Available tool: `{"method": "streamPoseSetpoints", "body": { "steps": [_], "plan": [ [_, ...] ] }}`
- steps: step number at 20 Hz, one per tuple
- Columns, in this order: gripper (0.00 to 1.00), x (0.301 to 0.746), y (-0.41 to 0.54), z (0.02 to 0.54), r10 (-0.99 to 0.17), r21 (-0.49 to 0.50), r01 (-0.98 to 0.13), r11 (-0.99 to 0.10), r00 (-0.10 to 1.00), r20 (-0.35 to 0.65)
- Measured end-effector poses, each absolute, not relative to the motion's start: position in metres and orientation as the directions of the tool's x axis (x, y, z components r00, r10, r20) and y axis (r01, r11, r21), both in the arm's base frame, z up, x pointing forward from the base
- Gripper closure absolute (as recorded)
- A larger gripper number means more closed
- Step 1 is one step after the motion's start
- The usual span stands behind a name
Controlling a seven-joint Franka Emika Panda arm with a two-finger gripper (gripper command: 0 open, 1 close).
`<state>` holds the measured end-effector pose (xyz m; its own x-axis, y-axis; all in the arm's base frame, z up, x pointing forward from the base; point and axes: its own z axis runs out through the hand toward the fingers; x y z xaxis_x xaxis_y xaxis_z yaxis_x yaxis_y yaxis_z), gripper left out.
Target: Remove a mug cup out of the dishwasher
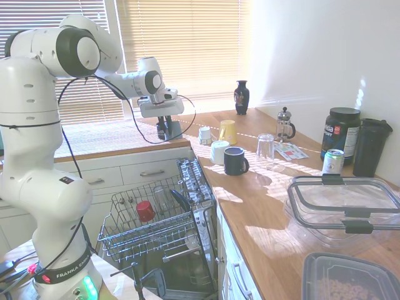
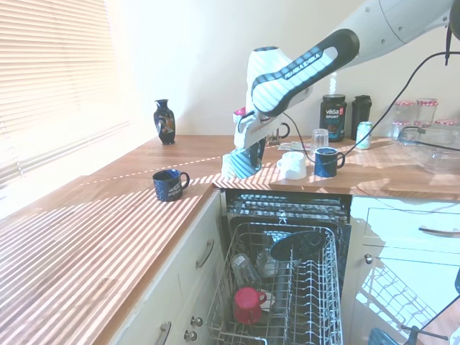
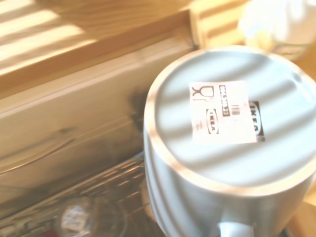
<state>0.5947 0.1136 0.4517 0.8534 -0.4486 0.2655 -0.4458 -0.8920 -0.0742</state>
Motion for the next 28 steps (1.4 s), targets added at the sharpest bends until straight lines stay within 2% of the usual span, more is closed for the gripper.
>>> {"method": "streamPoseSetpoints", "body": {
  "steps": [9,18,28],
  "plan": [
    [1.00,0.632,0.055,0.438,-0.524,-0.086,-0.520,-0.850,0.819,0.234],
    [1.00,0.661,0.035,0.397,-0.548,-0.052,-0.549,-0.834,0.812,0.203],
    [1.00,0.677,0.019,0.374,-0.551,-0.030,-0.557,-0.830,0.811,0.198]
  ]
}}
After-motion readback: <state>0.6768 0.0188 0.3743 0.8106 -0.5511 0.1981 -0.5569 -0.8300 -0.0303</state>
